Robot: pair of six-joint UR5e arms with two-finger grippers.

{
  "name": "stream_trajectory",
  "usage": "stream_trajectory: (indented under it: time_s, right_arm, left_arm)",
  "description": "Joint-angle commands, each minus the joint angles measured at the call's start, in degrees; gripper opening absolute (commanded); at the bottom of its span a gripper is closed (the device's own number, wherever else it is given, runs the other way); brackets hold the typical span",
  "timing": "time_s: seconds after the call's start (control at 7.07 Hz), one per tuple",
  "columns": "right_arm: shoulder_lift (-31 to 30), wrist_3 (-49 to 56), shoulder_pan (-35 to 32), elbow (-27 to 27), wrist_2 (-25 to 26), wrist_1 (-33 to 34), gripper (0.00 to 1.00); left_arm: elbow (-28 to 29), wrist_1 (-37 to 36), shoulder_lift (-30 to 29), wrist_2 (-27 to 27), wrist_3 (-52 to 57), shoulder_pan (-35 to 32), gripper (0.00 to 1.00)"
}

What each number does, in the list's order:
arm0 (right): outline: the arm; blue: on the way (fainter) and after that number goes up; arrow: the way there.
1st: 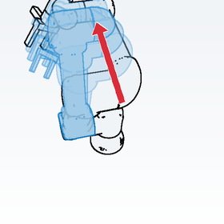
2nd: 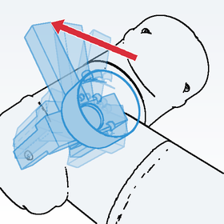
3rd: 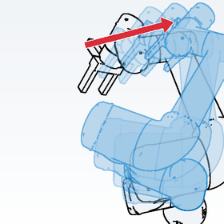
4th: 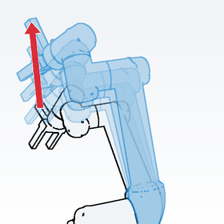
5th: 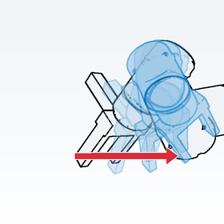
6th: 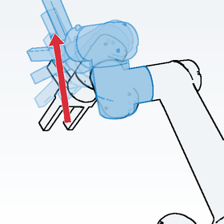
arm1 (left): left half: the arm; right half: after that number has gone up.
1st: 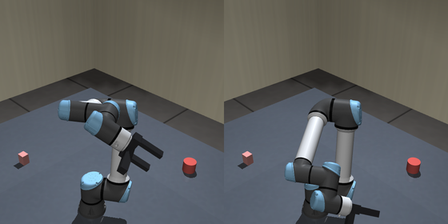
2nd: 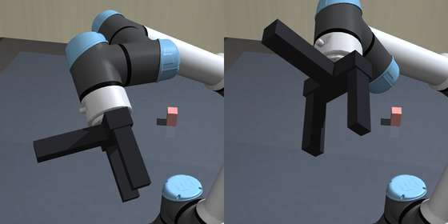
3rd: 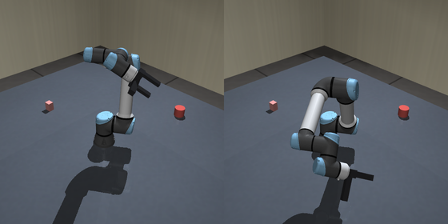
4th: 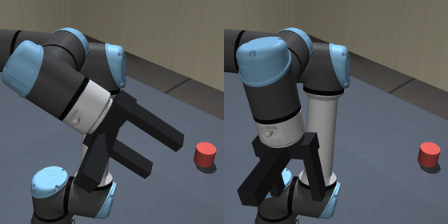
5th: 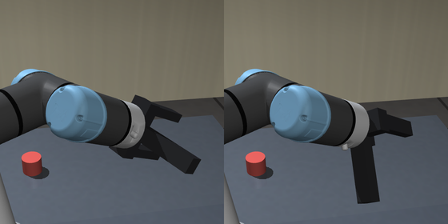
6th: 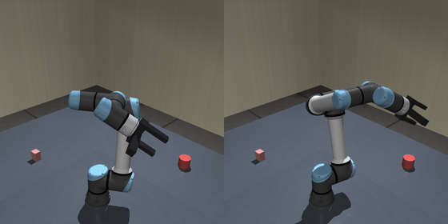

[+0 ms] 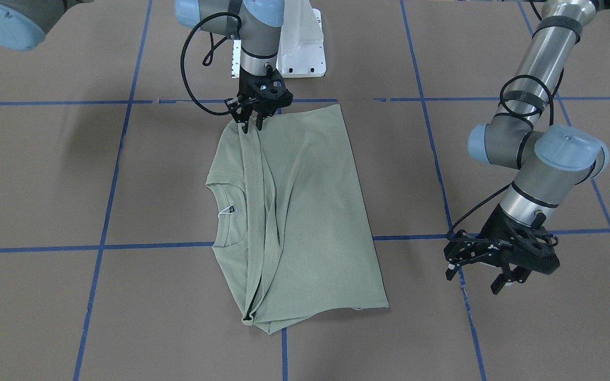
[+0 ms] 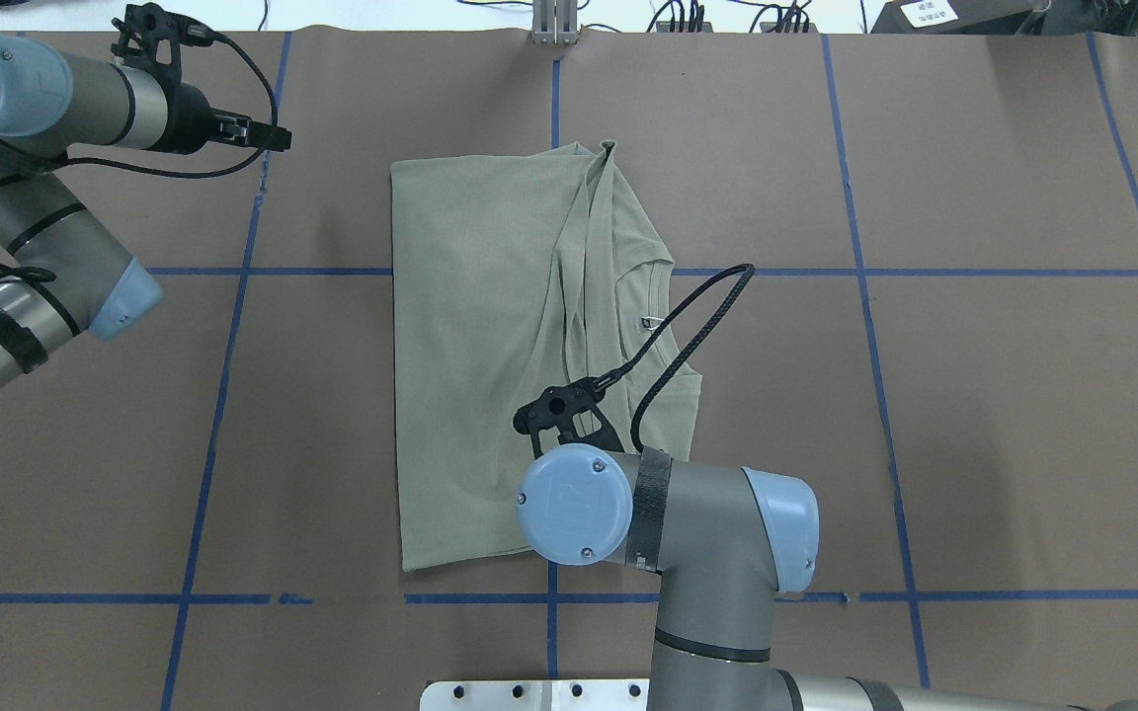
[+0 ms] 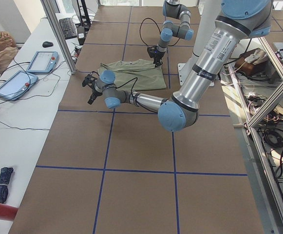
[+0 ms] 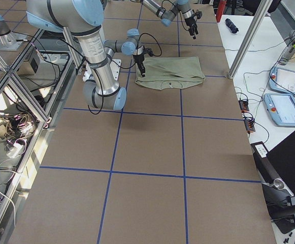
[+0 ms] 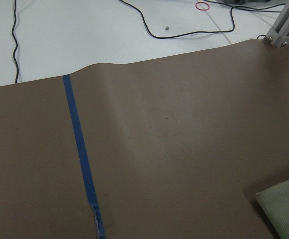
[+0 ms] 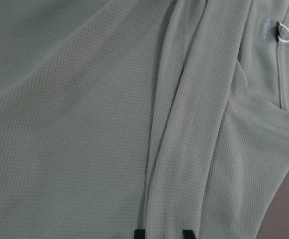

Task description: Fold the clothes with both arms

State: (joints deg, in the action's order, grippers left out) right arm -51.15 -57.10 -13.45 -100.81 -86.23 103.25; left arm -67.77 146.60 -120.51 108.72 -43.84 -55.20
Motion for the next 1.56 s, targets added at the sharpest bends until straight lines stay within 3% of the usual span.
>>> stream_trajectory:
  time_s: [0.0, 0.71, 0.85, 0.99, 1.42]
  right_arm:
    - [-0.09, -0.12, -0.08, 0.00, -0.25, 0.11, 0.00]
    - [-3.00, -0.56, -2.10, -3.34, -3.50, 0.03, 0.00]
    - [-2.13, -2.21, -2.02, -2.99, -3.50, -0.15, 0.55]
    - [-0.90, -4.58, -1.84, -2.20, -3.50, -0.07, 0.83]
    - [0.96, -4.78, -0.53, 2.28, -3.41, -2.78, 0.78]
  left_arm:
    - [0.00, 0.00, -0.07, 0.00, -0.02, 0.00, 1.00]
    - [0.00, -0.09, -0.07, 0.00, 0.07, 0.35, 1.00]
    - [0.00, 0.00, -0.07, 0.00, 0.07, 0.35, 1.00]
    - [0.00, 0.00, -0.07, 0.00, 0.07, 0.35, 1.00]
    - [0.00, 0.00, -0.07, 0.00, 0.07, 0.44, 1.00]
